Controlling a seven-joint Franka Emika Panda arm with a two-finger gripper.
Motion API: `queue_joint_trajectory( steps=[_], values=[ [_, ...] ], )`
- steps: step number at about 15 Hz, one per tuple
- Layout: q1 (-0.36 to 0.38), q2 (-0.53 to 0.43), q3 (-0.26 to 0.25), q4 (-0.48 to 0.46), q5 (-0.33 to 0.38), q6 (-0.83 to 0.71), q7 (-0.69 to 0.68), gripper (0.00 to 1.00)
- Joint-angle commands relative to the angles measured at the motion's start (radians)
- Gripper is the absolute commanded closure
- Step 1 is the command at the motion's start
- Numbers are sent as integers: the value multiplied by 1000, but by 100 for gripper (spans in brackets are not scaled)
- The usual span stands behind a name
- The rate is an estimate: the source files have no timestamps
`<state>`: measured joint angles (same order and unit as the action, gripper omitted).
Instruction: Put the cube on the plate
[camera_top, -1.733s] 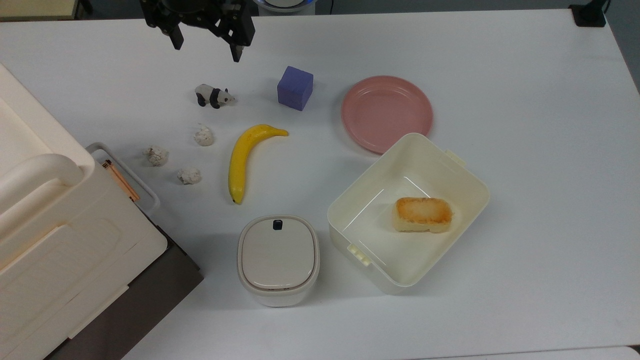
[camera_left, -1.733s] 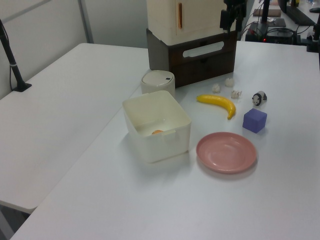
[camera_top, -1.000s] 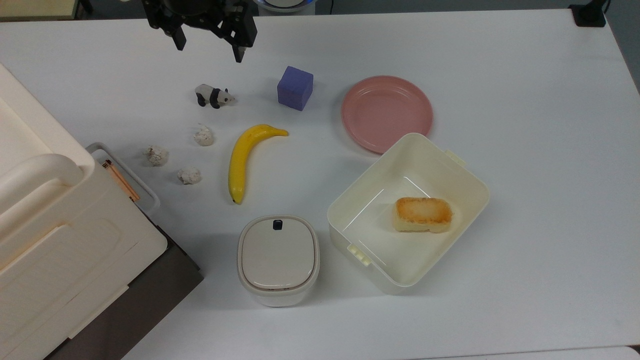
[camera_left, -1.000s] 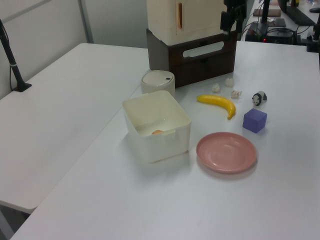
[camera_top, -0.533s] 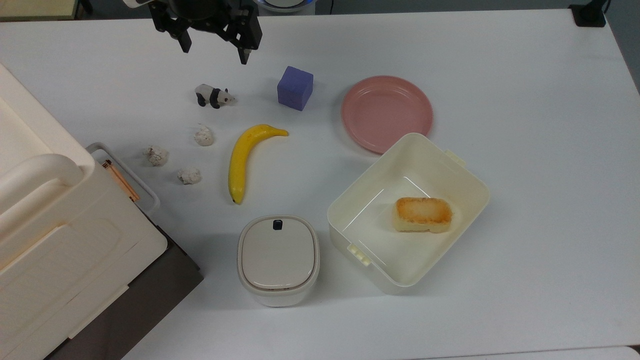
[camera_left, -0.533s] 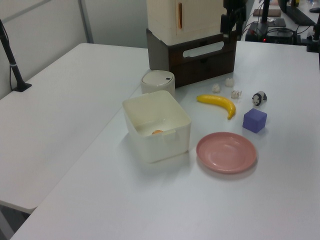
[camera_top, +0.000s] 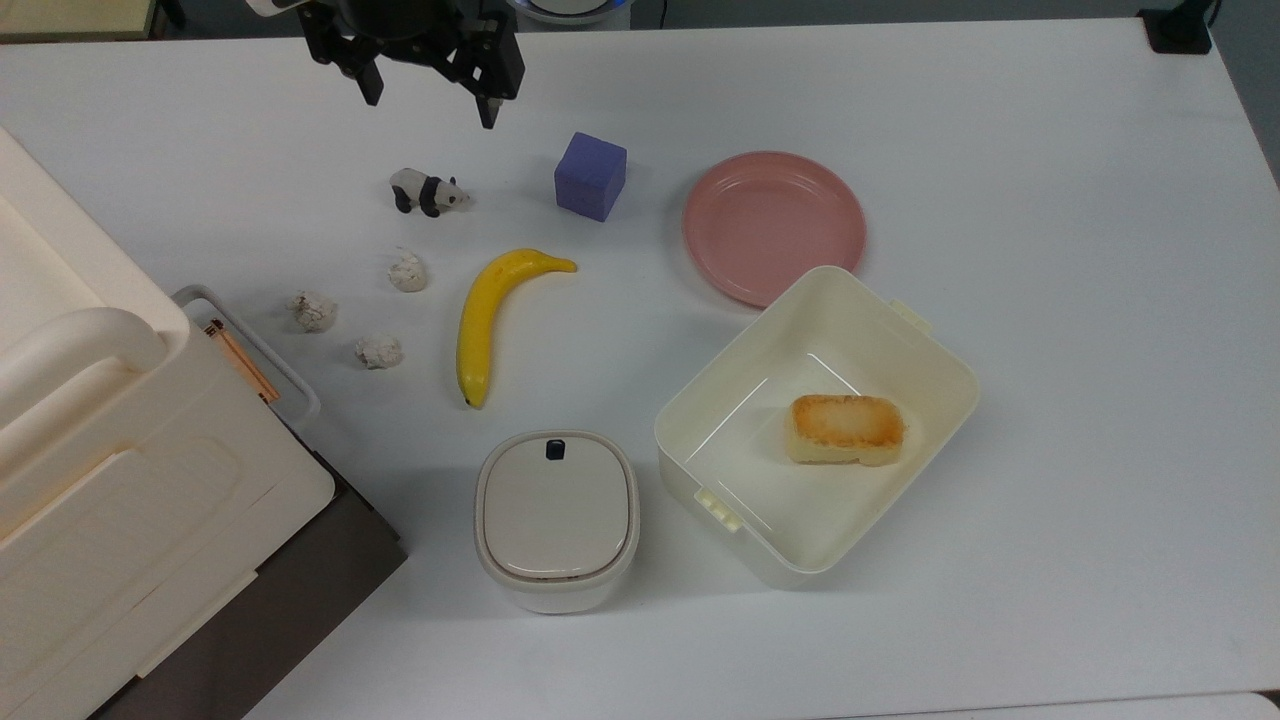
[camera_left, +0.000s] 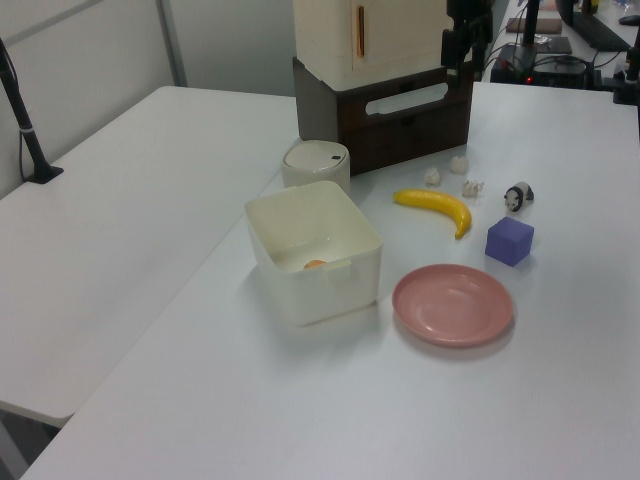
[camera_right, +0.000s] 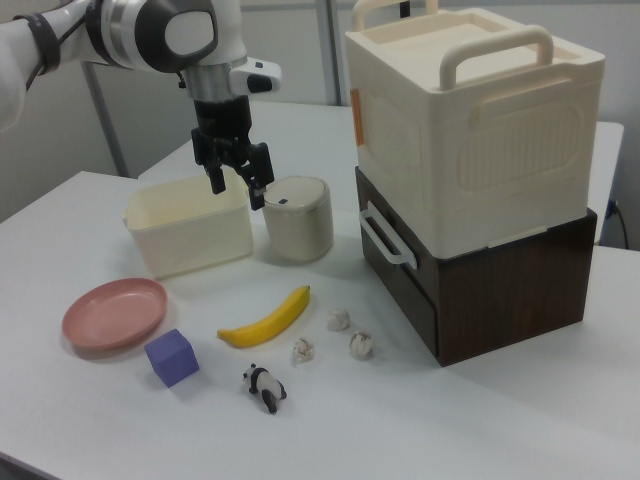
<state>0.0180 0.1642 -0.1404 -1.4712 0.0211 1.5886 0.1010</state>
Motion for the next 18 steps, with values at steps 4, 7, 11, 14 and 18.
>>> queue_joint_trajectory(
  steps=[4,7,11,14,18],
  values=[
    [-16,-55,-18,-12,0,-51,-53,0],
    [-17,-58,-15,-12,0,-52,-57,0],
    [-21,-60,-15,-12,0,-52,-58,0],
    [-44,-65,-16,2,0,-74,-83,0],
    [-65,-104,-18,-1,2,-131,-119,0]
  ],
)
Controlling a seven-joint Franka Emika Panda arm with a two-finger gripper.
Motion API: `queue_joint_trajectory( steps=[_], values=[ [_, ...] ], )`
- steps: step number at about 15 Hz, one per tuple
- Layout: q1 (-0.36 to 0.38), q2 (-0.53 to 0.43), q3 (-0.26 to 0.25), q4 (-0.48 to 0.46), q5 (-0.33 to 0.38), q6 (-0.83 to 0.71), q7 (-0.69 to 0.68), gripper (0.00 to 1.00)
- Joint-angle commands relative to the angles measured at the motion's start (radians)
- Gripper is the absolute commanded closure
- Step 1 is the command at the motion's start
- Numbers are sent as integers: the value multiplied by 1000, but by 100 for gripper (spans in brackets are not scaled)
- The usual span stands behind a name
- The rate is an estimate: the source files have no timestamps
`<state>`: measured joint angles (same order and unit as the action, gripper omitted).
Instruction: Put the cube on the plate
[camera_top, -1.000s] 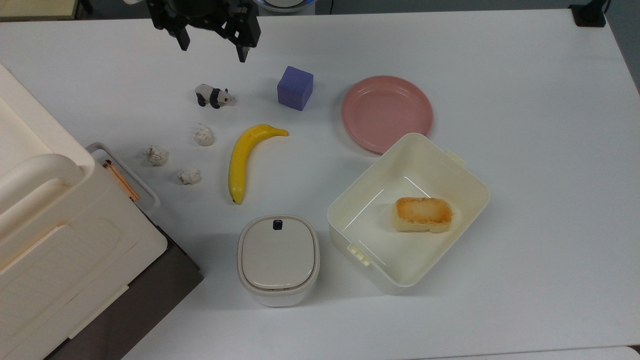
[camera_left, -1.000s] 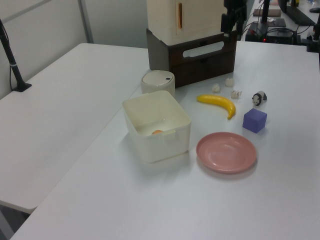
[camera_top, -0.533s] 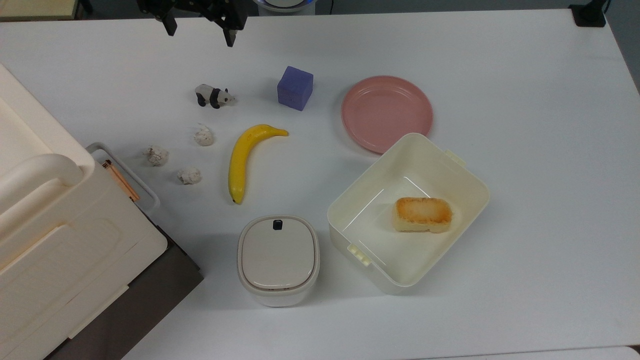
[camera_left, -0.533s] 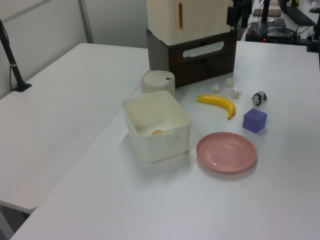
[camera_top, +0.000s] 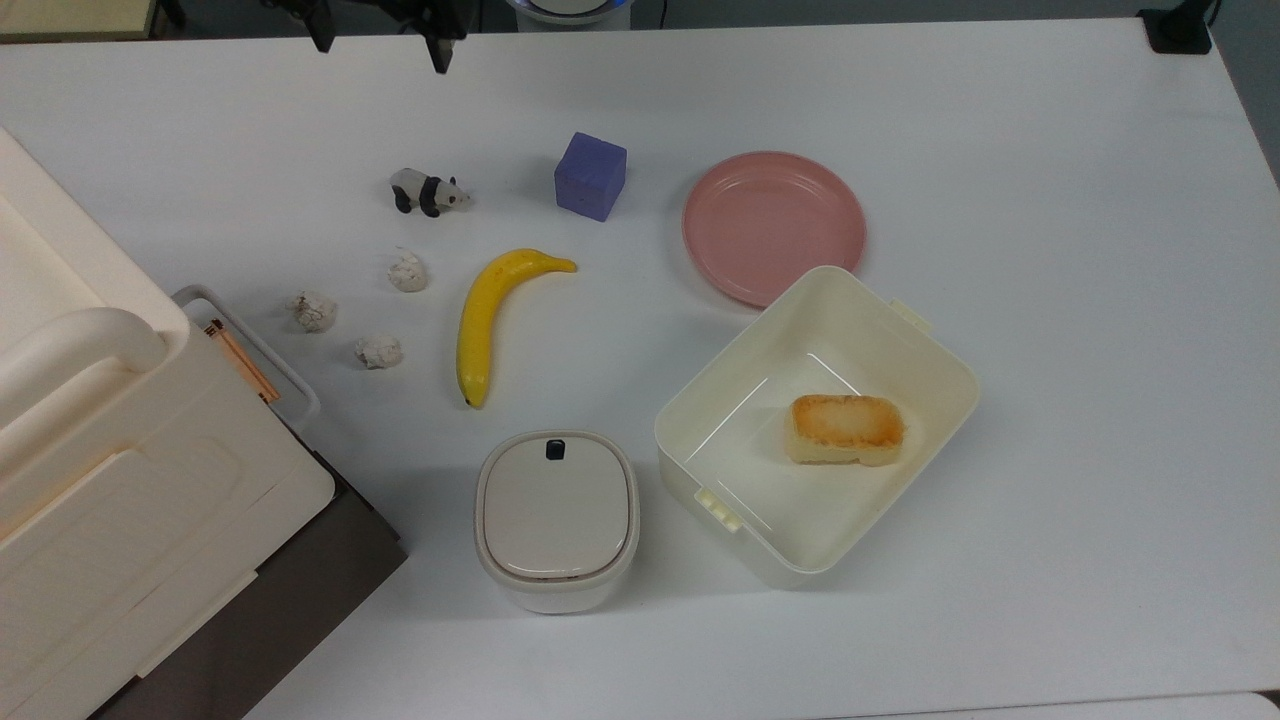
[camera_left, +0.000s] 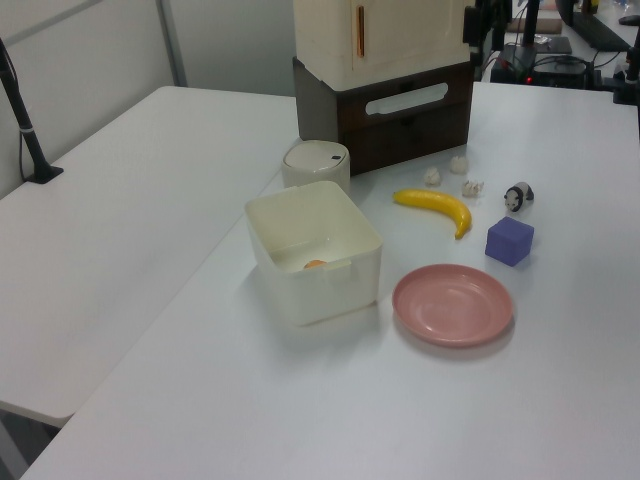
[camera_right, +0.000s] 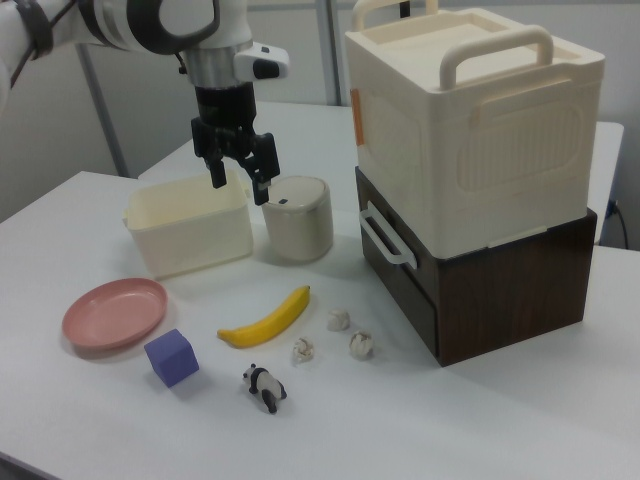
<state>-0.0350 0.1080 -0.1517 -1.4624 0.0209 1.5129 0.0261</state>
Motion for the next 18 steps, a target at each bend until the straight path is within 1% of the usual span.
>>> queue_joint_trajectory(
  steps=[1,5,8,9,10,11,13,15,17,18],
  values=[
    [-13,-50,-5,-10,4,-65,-51,0],
    [-3,-48,8,-19,4,-80,-51,0],
    [9,-65,14,-84,4,-68,-38,0],
    [30,-94,24,-149,5,-31,-26,0],
    [46,-134,24,-217,7,22,7,0],
    [55,-183,27,-307,5,89,47,0],
    [60,-266,69,-453,4,188,78,0],
    [47,-278,121,-504,2,194,92,0],
    [46,-281,147,-547,-1,226,147,0],
    [47,-293,161,-597,-4,271,168,0]
  ],
)
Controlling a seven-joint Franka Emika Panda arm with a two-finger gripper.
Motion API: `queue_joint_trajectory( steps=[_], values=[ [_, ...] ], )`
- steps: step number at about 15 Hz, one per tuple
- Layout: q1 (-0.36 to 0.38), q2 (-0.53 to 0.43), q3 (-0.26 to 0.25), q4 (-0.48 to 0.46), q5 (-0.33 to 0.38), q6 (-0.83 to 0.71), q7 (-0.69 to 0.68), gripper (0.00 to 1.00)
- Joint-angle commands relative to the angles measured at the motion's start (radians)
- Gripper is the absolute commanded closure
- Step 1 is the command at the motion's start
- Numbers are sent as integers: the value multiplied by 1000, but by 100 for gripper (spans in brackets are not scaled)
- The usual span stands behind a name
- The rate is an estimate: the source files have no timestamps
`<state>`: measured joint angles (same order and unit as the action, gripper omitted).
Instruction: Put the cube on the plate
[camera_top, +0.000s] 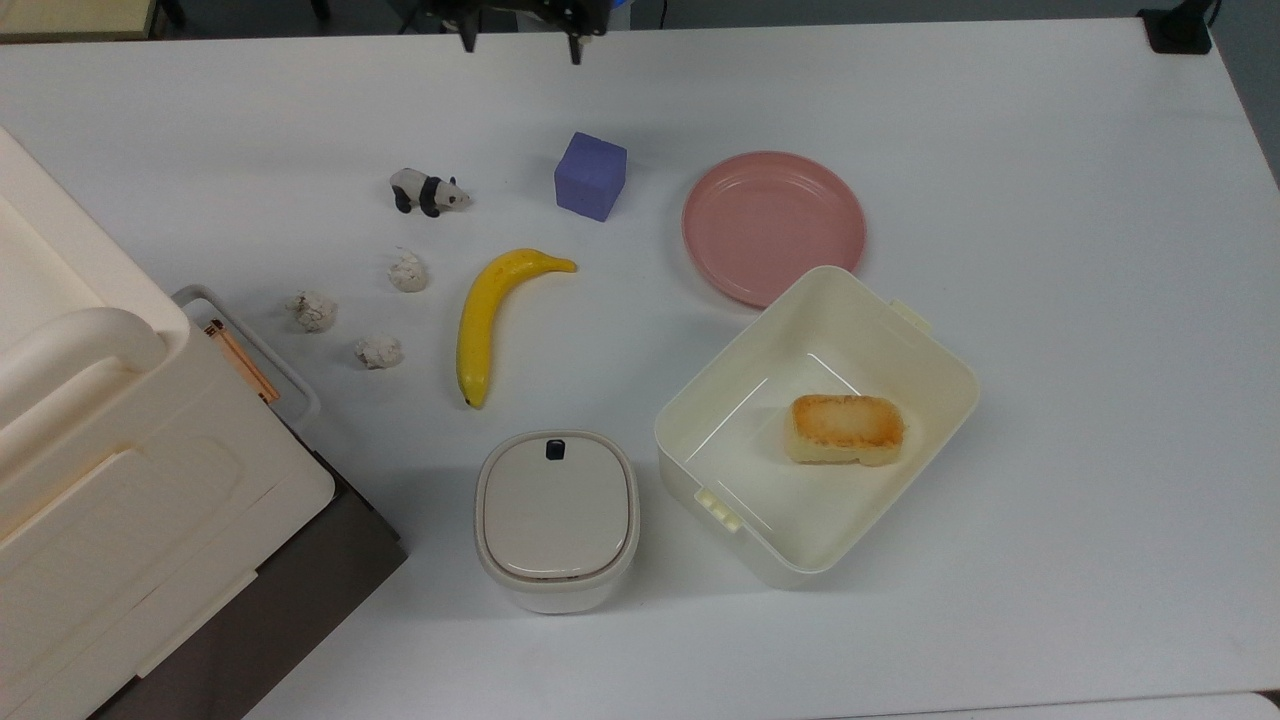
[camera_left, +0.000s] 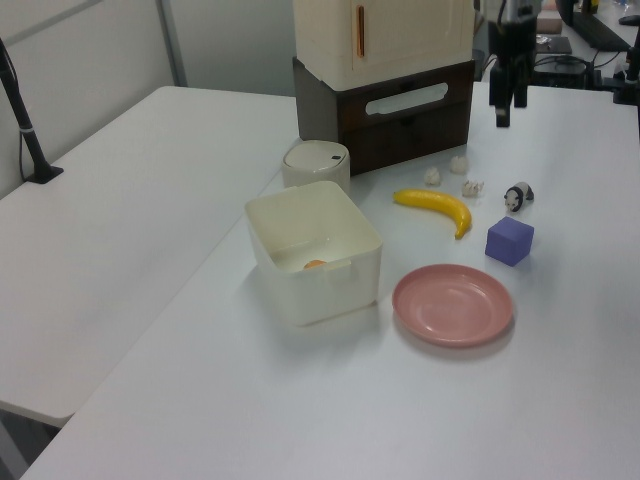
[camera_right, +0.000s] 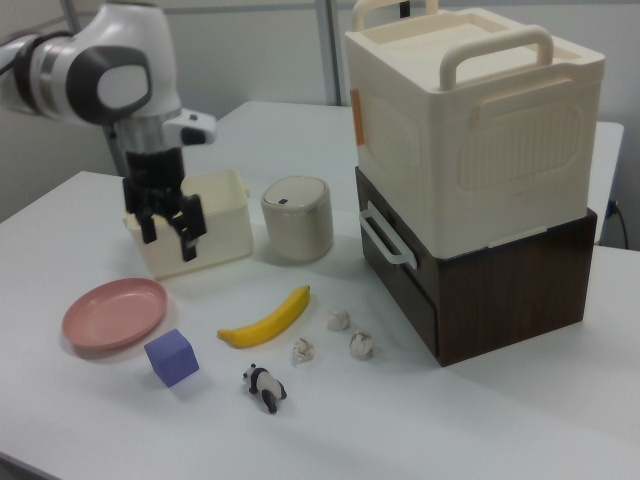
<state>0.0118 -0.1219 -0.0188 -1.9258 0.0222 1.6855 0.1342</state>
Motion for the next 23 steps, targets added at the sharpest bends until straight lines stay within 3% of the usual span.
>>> queue_joint_trajectory(
  steps=[1,3,12,21,23],
  values=[
    [2,-71,42,-171,-8,130,74,0],
    [-1,-73,82,-255,-21,251,157,0],
    [-3,-51,102,-475,-33,512,200,0],
    [0,90,112,-479,-34,652,255,1],
    [5,100,112,-479,-34,655,255,8]
  ],
)
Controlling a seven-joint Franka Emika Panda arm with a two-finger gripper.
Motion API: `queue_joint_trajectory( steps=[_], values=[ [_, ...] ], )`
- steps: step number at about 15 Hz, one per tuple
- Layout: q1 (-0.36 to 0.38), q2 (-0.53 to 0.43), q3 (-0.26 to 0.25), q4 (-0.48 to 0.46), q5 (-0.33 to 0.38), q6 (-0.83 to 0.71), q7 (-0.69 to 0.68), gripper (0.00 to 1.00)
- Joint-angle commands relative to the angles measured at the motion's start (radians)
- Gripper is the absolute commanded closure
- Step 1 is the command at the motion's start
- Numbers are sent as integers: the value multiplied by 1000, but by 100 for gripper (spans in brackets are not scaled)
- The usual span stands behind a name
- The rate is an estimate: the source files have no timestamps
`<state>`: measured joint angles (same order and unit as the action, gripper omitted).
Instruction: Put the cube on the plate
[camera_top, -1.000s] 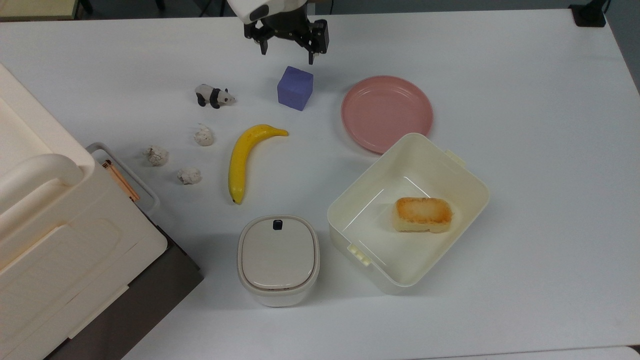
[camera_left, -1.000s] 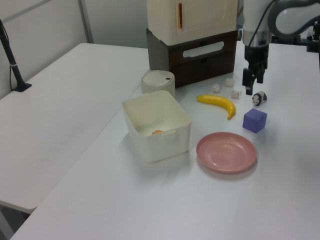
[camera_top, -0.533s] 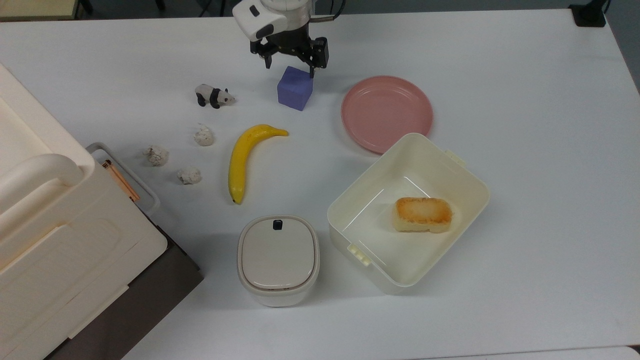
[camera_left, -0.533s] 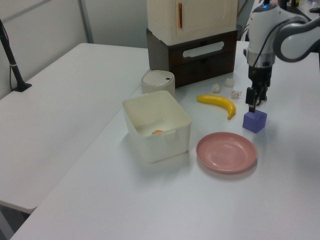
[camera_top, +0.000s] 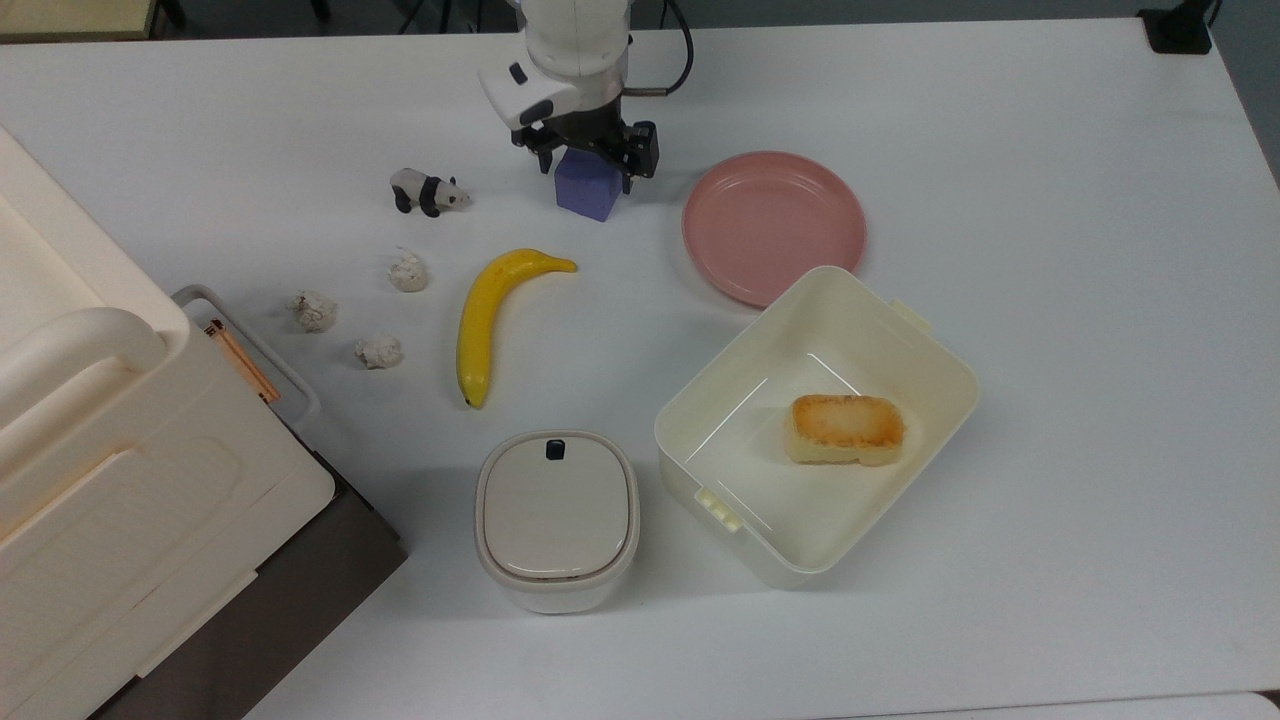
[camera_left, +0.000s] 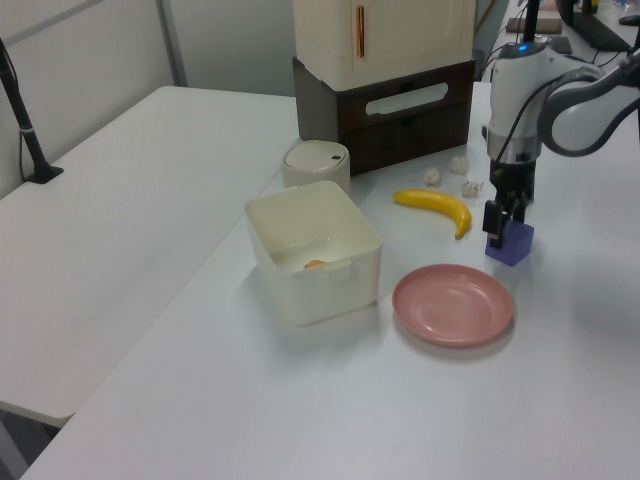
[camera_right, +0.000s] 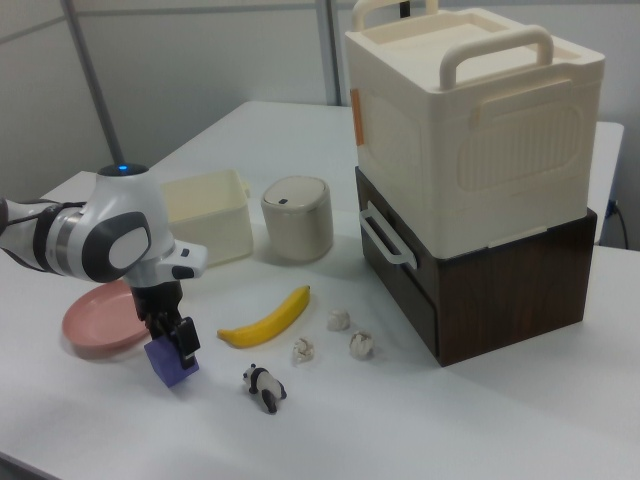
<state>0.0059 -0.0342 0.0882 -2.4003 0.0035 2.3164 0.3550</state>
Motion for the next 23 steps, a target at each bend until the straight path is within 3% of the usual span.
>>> queue_joint_trajectory(
  steps=[1,2,3,4,5,12,21,23],
  values=[
    [11,17,5,-2,-16,27,35,24],
    [11,16,5,0,-16,24,33,44],
    [9,11,5,3,-16,15,33,57],
    [9,7,5,4,-16,5,32,68],
    [9,7,5,19,-16,-8,32,72],
    [32,7,5,177,-14,-156,65,77],
    [265,206,5,395,-17,-161,318,75],
    [292,244,4,432,-20,-163,348,70]
  ],
)
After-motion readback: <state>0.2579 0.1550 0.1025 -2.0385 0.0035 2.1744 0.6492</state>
